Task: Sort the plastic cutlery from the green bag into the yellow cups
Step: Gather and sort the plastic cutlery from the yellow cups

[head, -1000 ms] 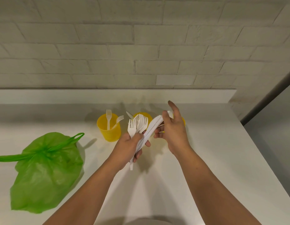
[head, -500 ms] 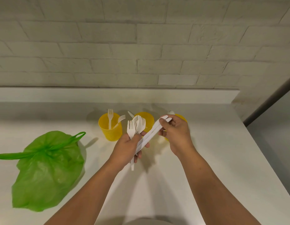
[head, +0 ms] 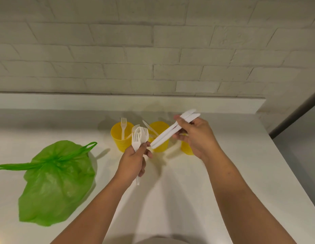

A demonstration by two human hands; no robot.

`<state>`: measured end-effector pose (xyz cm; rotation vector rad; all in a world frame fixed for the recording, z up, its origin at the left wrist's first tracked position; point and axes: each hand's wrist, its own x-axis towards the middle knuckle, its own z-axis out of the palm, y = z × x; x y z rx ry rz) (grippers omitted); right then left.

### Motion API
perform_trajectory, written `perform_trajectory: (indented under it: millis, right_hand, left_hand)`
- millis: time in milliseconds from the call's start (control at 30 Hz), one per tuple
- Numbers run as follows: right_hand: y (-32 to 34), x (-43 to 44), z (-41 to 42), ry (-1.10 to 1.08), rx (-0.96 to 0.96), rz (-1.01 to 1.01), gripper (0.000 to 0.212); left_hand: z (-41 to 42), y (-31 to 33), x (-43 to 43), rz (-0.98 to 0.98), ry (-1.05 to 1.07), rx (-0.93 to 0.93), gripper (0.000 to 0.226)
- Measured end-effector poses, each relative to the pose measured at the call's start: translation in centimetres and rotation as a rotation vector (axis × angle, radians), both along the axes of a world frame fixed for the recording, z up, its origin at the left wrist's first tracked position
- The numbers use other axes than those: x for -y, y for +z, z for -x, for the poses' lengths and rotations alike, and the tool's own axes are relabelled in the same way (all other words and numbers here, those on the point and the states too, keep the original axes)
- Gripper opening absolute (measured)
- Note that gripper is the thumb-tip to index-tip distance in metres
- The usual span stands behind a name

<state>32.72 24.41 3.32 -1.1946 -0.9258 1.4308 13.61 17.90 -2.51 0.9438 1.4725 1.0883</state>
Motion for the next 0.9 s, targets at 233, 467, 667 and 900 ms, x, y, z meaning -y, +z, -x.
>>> perform_trajectory:
  millis: [233, 467, 667, 900]
  right_hand:
    - [-0.6, -3.6, 1.2, -0.169, 0.494, -0.289, 0.013]
    - [-4.0, -4.8, 4.5, 0.109, 0.931, -0.370, 0.026]
    - [-3.4, -2.8, 5.4, 0.182, 0.810, -0.375, 0.037]
    - [-0.9, 1.0, 6.0, 0.277, 0.457, -0.299, 0.023]
  left_hand:
    - [0.8, 0.9, -0.5, 0.013, 0.048, 0.217, 0.021]
    - [1.3, 1.7, -0.4, -0.030, -0.018, 0.298, 0.022]
    - [1.7, 2.3, -0.3, -0.012, -0.027, 0.343, 0.019]
    - [1.5, 3.0, 0.2, -0.006, -0.149, 0.396, 0.020]
